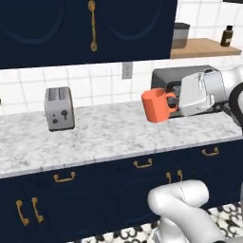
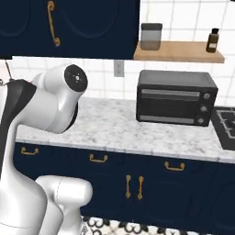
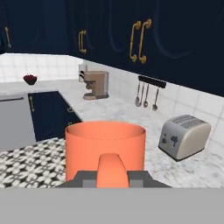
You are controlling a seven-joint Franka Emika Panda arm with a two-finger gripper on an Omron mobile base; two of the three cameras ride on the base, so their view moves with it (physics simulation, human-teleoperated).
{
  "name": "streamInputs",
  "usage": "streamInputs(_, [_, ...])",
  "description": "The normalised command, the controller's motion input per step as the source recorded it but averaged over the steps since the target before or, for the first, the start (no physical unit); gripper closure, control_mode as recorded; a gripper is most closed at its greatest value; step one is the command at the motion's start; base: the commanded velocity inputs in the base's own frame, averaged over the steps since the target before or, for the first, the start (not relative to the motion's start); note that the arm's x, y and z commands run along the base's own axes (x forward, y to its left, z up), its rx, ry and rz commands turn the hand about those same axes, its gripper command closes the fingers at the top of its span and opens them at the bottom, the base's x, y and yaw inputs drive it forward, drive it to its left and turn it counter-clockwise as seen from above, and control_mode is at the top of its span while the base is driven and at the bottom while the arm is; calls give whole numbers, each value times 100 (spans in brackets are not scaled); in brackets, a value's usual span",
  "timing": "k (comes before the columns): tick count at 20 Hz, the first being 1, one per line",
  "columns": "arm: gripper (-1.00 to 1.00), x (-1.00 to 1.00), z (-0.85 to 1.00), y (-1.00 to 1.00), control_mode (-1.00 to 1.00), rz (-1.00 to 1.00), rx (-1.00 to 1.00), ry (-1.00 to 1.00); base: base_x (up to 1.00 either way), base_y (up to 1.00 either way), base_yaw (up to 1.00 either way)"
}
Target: Gather all objects into one cabinet and sort the glasses and bowls to opposite sides.
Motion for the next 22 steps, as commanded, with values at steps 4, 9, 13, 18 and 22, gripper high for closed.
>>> streamInputs(4, [100, 0, 0, 0, 100, 0, 0, 0, 0, 100, 38])
streamInputs(9, [100, 0, 0, 0, 100, 0, 0, 0, 0, 100, 63])
streamInputs(13, [100, 0, 0, 0, 100, 0, 0, 0, -6, 92, 78])
streamInputs(18, [100, 0, 0, 0, 100, 0, 0, 0, -4, 83, 79])
streamInputs(22, [100, 0, 0, 0, 100, 0, 0, 0, 11, 93, 66])
